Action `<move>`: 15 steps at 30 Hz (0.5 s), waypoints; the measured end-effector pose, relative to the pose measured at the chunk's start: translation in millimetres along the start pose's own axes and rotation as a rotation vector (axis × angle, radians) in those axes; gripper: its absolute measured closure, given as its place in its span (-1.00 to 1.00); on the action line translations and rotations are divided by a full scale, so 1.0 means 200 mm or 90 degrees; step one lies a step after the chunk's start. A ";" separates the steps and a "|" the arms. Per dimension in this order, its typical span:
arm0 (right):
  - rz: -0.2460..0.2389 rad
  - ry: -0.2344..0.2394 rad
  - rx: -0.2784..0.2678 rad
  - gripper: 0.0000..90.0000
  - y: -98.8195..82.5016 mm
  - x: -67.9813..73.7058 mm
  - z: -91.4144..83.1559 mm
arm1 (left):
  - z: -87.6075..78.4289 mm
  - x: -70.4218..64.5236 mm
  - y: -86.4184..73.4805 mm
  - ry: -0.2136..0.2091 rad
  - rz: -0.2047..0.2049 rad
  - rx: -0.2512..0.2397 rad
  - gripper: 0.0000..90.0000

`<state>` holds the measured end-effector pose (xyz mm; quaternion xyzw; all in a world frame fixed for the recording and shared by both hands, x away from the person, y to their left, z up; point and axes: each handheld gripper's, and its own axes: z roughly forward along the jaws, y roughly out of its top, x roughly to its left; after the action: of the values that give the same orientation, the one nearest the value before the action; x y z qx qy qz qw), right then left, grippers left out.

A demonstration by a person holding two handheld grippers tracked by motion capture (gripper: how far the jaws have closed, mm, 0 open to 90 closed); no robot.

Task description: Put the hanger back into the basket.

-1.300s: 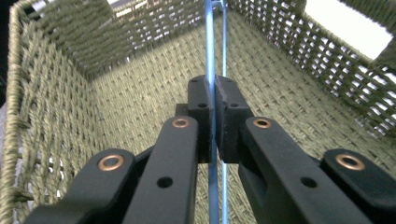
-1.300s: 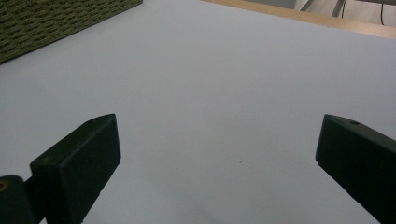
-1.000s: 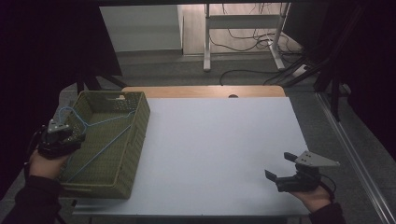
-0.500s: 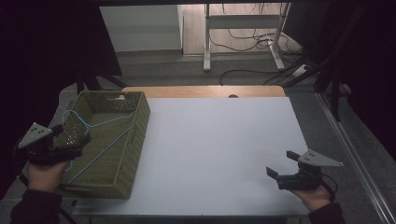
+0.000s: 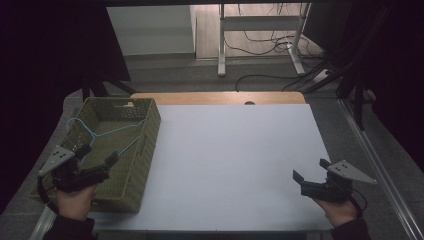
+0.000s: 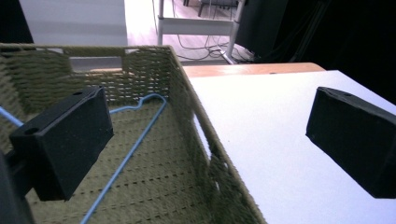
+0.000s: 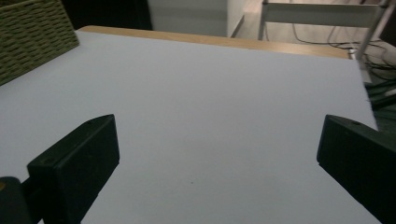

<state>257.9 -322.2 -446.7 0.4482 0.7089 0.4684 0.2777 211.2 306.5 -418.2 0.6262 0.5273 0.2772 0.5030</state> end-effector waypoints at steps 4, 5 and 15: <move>0.013 -0.035 -0.011 -1.00 0.00 0.00 -0.03 | 0.02 -0.04 -0.02 -0.005 0.002 -0.001 -0.99; 0.018 -0.042 -0.016 -1.00 0.00 0.01 -0.03 | 0.02 -0.04 -0.02 -0.011 0.003 0.002 -0.99; 0.034 -0.066 -0.003 -1.00 -0.06 0.04 -0.08 | 0.05 -0.18 -0.07 -0.045 0.027 0.019 -0.99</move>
<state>236.8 -324.0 -450.5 0.4900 0.6802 0.4536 0.3024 204.7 268.1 -427.8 0.6538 0.5000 0.2579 0.5060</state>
